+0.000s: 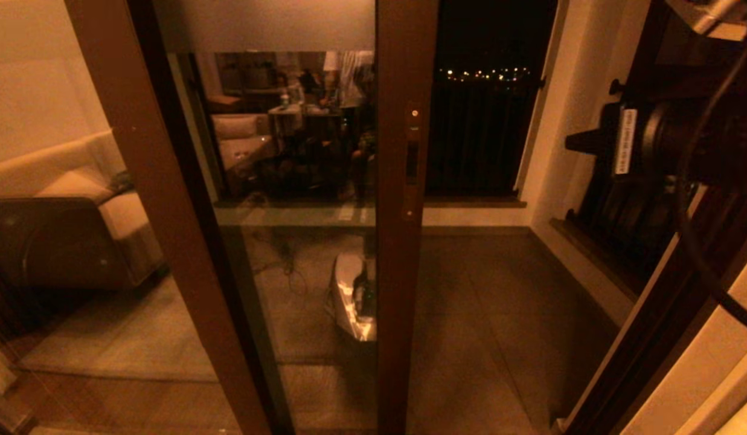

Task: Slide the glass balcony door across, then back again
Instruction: Close the slid door

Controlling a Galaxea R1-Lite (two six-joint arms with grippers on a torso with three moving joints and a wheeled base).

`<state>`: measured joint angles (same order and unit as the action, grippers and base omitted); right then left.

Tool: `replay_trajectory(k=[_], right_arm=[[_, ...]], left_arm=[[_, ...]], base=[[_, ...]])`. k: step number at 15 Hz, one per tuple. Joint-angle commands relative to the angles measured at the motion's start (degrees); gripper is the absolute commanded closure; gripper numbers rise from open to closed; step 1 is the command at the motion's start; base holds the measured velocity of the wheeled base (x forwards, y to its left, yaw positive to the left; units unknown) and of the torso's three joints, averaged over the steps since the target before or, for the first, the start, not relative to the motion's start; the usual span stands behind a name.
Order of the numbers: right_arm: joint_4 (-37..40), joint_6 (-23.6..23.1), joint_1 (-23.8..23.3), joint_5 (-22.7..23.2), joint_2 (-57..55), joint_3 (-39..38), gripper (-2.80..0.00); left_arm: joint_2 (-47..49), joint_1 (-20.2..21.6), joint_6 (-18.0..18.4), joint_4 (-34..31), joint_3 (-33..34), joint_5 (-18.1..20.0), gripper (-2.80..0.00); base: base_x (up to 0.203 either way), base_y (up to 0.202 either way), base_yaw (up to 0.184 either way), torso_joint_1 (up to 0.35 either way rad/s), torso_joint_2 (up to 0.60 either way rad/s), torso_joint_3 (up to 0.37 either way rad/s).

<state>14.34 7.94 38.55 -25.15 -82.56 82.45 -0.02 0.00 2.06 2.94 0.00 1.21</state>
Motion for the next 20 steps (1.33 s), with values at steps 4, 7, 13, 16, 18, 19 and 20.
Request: replay_trajectory(k=[4, 7, 13, 16, 18, 19, 20], right_arm=[[0.3, 0.0, 3.1, -1.9, -13.6, 7.9, 0.0], [0.3, 0.2, 4.8, -1.9, -18.1, 10.1, -2.8], [0.2, 3.9, 3.2, -1.7, -25.4, 18.3, -2.8], [0.2, 3.1, 1.6, -1.6, -25.8, 18.6, -2.8], [-0.1, 2.8, 0.1, -1.6, -27.3, 19.6, -2.8], [0.0, 2.8, -0.8, -1.6, -28.2, 21.0, -2.8], [0.0, 2.8, -1.5, -1.4, -29.0, 22.5, -2.8]], left_arm=[[0.1, 0.1, 0.0, -0.1, 1.1, 0.1, 0.0], [0.1, 0.1, 0.0, -0.1, 1.1, 0.1, 0.0], [0.1, 0.1, 0.0, -0.1, 1.1, 0.1, 0.0], [0.1, 0.1, 0.0, -0.1, 1.1, 0.1, 0.0], [0.1, 0.1, 0.0, -0.1, 1.1, 0.1, 0.0], [0.1, 0.1, 0.0, -0.1, 1.2, 0.1, 0.0], [0.1, 0.1, 0.0, 0.0, 1.1, 0.1, 0.0]], base=[[0.0, 0.0, 0.0, 0.0, 0.0, 0.0], [0.0, 0.0, 0.0, 0.0, 0.0, 0.0], [0.0, 0.0, 0.0, 0.0, 0.0, 0.0], [0.0, 0.0, 0.0, 0.0, 0.0, 0.0], [0.0, 0.0, 0.0, 0.0, 0.0, 0.0], [0.0, 0.0, 0.0, 0.0, 0.0, 0.0], [0.0, 0.0, 0.0, 0.0, 0.0, 0.0]])
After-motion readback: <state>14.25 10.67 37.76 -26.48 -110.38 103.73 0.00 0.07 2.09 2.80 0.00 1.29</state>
